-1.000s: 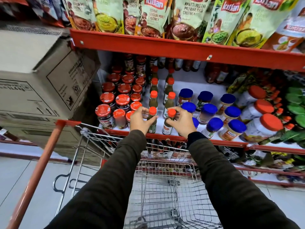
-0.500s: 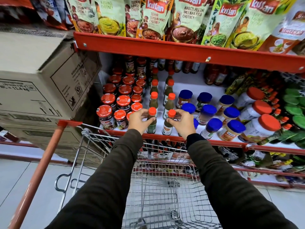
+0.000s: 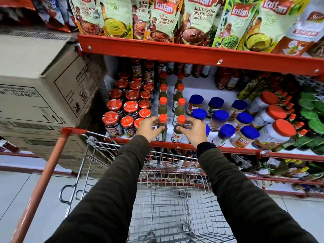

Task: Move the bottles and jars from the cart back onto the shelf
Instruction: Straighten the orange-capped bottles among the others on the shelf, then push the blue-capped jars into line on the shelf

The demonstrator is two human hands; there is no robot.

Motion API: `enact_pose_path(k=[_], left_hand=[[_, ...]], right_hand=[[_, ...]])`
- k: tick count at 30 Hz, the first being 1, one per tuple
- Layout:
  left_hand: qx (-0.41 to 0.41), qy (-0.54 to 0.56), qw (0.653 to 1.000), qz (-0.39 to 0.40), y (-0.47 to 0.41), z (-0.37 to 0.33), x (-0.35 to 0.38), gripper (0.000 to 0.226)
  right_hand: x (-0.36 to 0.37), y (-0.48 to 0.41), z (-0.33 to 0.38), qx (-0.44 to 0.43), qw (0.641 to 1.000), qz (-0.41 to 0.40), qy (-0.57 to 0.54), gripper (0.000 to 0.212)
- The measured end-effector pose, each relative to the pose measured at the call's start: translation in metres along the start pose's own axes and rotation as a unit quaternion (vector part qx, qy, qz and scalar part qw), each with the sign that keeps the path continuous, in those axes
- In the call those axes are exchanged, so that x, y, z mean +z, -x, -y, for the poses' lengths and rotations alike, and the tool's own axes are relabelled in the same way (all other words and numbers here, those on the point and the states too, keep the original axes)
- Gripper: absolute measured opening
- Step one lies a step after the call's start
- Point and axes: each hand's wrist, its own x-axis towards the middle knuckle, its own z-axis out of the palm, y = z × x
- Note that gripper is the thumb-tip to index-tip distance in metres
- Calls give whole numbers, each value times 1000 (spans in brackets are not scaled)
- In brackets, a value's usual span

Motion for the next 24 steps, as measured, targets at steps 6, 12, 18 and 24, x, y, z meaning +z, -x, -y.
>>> enact_pose_path(k=[6,12,18,24], left_hand=[[-13,-18,998,-62,1,-3,1,33],[-10,-33,996,-81,2,-4,3,34],[-18,-29,994,-105,2,-4,11,39],[-25,-33,992,-121,5,2,15,44]], right_hand=[[-2,0,1,-8,1000,8,1,34],[-1,-1,2,-14,1000,20,6,40],[-2,-4,1,-12,999,27,16,40],[-1,-1,-1,-34,998,24,40,44]])
